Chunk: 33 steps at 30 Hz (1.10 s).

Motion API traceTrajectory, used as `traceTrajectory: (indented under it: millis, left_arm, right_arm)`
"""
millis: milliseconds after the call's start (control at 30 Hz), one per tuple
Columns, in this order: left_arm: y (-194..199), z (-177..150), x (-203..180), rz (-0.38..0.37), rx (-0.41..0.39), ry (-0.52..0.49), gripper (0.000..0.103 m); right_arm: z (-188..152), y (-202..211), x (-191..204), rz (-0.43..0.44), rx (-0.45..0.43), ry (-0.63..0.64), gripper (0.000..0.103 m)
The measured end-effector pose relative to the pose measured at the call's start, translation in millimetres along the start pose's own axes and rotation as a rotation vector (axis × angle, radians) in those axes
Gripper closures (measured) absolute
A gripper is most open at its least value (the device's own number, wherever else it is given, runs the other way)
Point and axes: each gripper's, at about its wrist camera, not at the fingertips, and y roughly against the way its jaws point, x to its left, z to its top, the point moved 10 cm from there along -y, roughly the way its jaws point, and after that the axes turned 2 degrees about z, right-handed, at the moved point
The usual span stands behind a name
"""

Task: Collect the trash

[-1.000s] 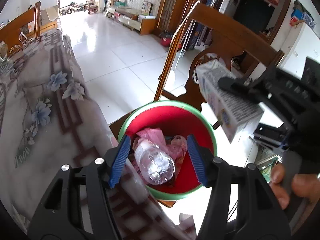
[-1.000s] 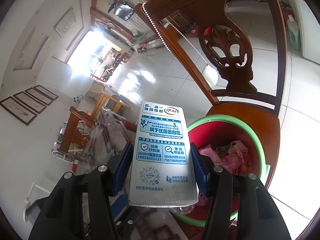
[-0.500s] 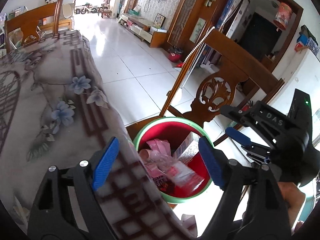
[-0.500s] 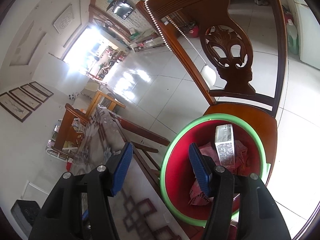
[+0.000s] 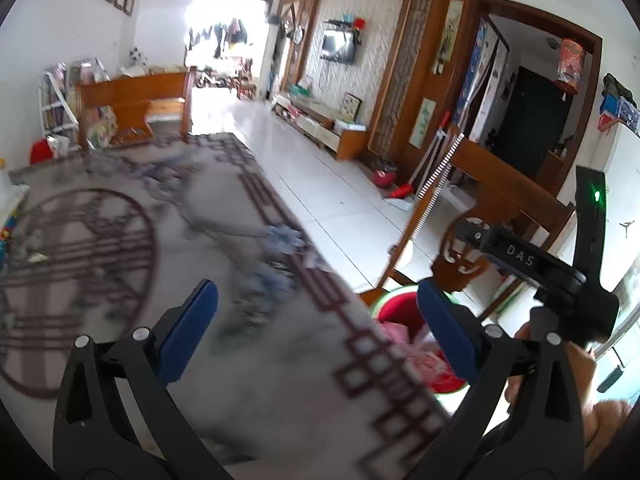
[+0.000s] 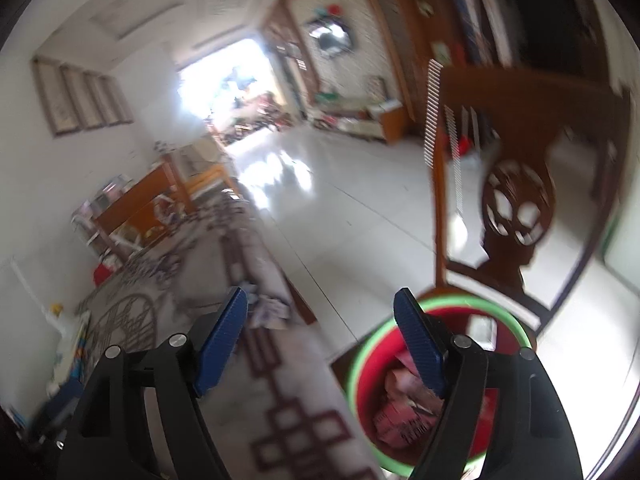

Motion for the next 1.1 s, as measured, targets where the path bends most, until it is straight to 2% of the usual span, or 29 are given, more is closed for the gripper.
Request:
traceTrajectory:
  millis: [100,233,267,300,467,600,767,833,933,1100]
  left_arm:
    - [15,1,35,0.03,-0.044,-0.002,0.005]
    - [36,5,82,0.111,-0.132,0.035,0.005]
    - [40,7,90,0.123,-0.151,0.043,0.005]
    - [46,10,99,0.144,-0.177,0.047,0.005]
    - [66,22,122,0.223,-0.235,0.033,0.005]
    - [78,26,126,0.292,-0.276,0.014,0.005]
    - [80,25,125,0.283,-0.268,0.019,0.005]
    - [84,24,129,0.306,-0.289,0.047,0.005]
    - [90,19,132,0.339,-0.312,0.053,0.005]
    - [85,15,134,0.321,-0.284,0.07,0.005]
  right_arm:
    - [-3,-3,36,0.039,-0.014,0.064,0.023]
    - [-5,-1,77,0.077,-0.059,0.127,0.017]
    - [-4,1,90,0.079,-0.089,0.153,0.015]
    - [-3,4,97,0.074,-0.116,0.175,0.007]
    - [2,33,123,-0.029,-0.374,0.284,0.007]
    - [-6,19,125,0.056,-0.314,0.226,0.007]
    - [-9,3,109,0.038,-0.262,0.116,0.007]
    - [-9,3,107,0.034,-0.262,0.1,0.007]
    - [-9,7,113,0.035,-0.261,0.099,0.007]
    - [-17,12,112,0.043,-0.247,0.122,0.007]
